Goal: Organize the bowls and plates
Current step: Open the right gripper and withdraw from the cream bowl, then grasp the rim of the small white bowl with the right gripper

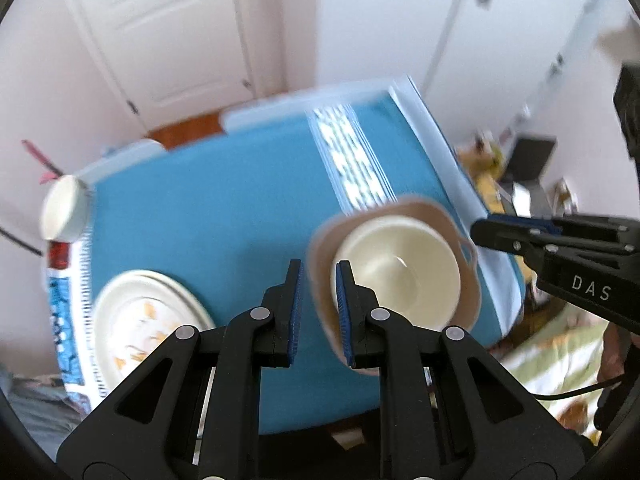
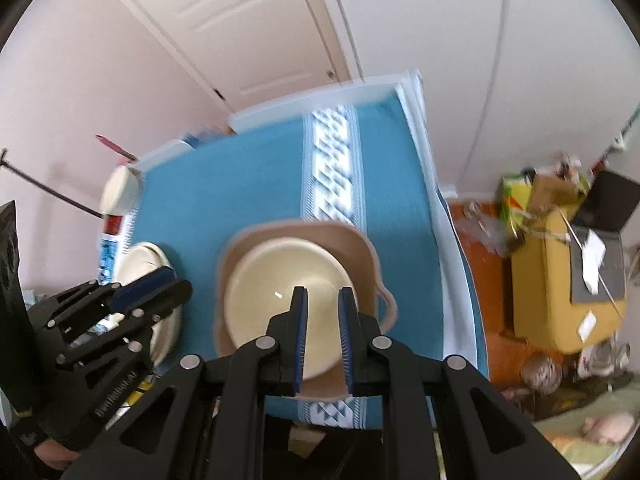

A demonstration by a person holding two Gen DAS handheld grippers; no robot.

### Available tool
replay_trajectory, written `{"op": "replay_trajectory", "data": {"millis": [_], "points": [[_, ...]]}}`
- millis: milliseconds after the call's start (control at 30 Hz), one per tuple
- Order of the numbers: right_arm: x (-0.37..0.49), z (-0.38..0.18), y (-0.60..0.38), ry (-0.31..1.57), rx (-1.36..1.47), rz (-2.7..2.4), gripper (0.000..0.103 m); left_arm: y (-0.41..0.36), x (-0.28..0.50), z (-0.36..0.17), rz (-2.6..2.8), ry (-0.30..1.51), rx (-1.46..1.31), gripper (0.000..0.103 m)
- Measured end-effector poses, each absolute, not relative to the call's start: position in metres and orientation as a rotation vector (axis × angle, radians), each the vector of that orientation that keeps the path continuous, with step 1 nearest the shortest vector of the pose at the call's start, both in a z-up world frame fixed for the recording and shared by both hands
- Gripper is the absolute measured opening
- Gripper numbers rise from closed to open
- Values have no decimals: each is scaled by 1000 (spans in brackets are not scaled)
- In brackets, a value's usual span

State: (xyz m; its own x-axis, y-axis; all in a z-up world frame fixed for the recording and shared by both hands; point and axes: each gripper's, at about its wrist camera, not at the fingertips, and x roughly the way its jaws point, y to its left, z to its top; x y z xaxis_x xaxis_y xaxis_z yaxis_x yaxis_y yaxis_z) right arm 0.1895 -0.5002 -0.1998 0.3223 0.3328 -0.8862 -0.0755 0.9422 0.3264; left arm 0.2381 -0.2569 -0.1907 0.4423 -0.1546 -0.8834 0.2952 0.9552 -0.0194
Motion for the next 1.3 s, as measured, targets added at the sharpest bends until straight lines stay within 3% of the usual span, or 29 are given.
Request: {"op": "replay_trajectory", "data": {"millis": [33, 67, 100, 133, 167, 200, 267, 800, 1067, 1133, 1200, 1233, 1300], "points": [[191, -193, -497, 1192, 236, 296, 14, -248, 237, -181, -256, 1051, 125, 18], [193, -186, -493, 1166, 226, 322, 14, -239, 236, -172, -232, 1028, 107, 30], [196, -179, -488, 1141, 212, 350, 15, -228, 235, -163, -197, 1003, 87, 59], [199, -173, -483, 1123, 201, 371, 20, -219, 234, -155, -164, 981, 73, 77], [202, -166, -476, 1097, 190, 402, 40, -209, 233, -147, -123, 951, 61, 101], [205, -158, -470, 1067, 183, 433, 71, -197, 231, -138, -75, 911, 45, 103], [212, -148, -456, 1015, 174, 483, 103, -174, 230, -126, -6, 879, 11, 103], [313, -107, -272, 924, -88, 718, 103, 17, 256, -131, 326, 876, -256, 103], [384, -151, -163, 1055, -128, 820, 103, 113, 309, -186, 398, 946, -506, 102], [395, -169, -143, 1085, -126, 834, 103, 127, 324, -206, 393, 965, -541, 97], [407, -196, -120, 1124, -102, 849, 101, 139, 341, -232, 379, 1000, -581, 79], [411, -205, -113, 1142, -87, 857, 99, 142, 348, -242, 371, 1016, -594, 76], [418, -232, -99, 1195, -38, 875, 85, 149, 362, -265, 351, 1045, -619, 64]]}}
